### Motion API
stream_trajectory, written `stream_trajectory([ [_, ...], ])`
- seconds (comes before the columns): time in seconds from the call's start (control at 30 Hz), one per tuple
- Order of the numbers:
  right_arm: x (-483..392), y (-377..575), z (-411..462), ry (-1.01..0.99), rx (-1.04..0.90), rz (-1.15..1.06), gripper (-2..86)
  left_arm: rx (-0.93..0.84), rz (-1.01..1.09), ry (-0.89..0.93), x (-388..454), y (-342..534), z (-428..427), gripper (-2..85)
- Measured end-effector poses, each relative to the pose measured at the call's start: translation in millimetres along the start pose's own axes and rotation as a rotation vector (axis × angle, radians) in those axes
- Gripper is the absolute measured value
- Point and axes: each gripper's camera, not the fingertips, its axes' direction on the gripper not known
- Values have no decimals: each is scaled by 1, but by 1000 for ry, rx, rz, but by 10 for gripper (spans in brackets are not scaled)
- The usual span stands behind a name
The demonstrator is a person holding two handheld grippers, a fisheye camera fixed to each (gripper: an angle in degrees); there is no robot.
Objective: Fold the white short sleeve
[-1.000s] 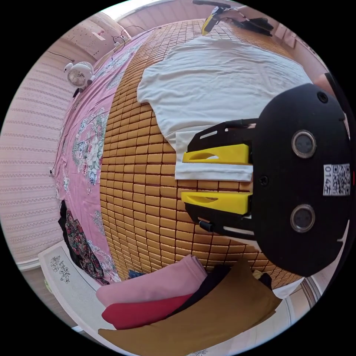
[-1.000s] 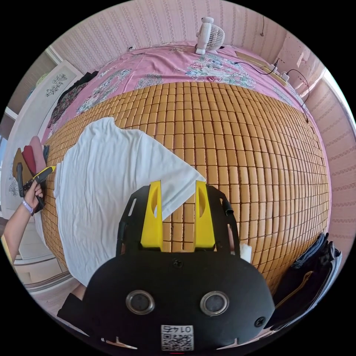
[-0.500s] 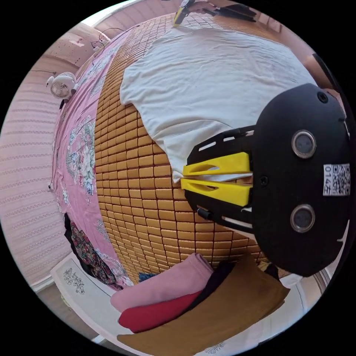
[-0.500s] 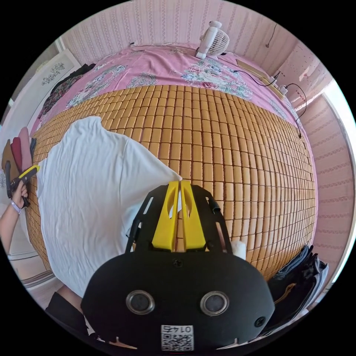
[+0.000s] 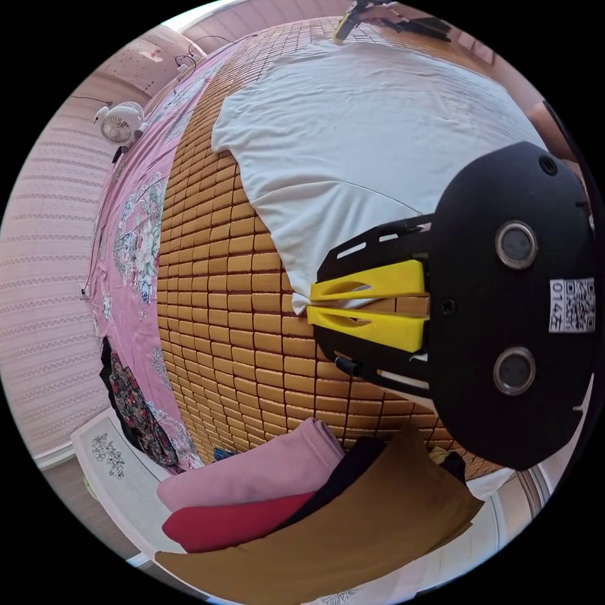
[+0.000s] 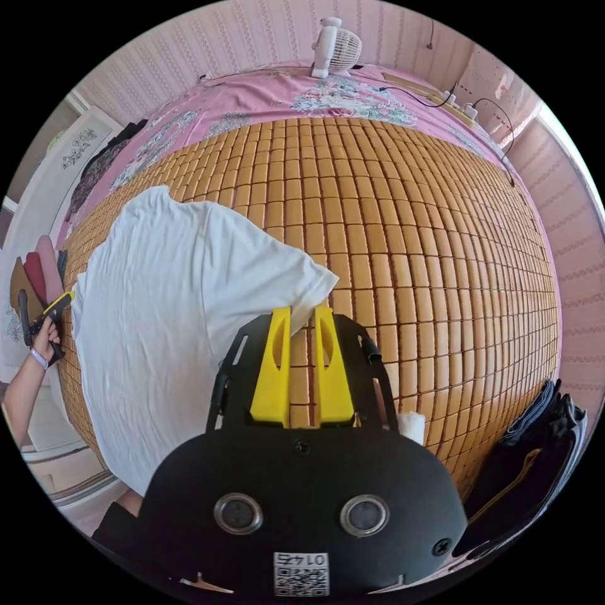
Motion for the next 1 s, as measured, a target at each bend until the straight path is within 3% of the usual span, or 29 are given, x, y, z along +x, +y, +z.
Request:
stream_trajectory([
  [0.17, 4, -20, -17, 8, 11, -89, 16, 12, 29, 0, -2, 8, 2, -7],
  [0.4, -5, -15, -3, 14, -121, -146, 57, 29, -103, 41, -18, 25, 1, 17],
  [0.67, 1, -3, -11, -28, 32, 41, 92, 192, -62, 131, -43, 68, -38, 49],
  [0.77, 3, -8, 3, -35, 40, 139, 86, 185, -70, 144, -50, 88, -47, 47],
  [0.9, -3, -7, 9, 40, 39, 142, 33, 133, -142, 190, -57, 111, -37, 47],
  [1.0, -7, -3, 8, 65, 45, 139, 40, 97, -156, 223, -53, 122, -26, 52],
])
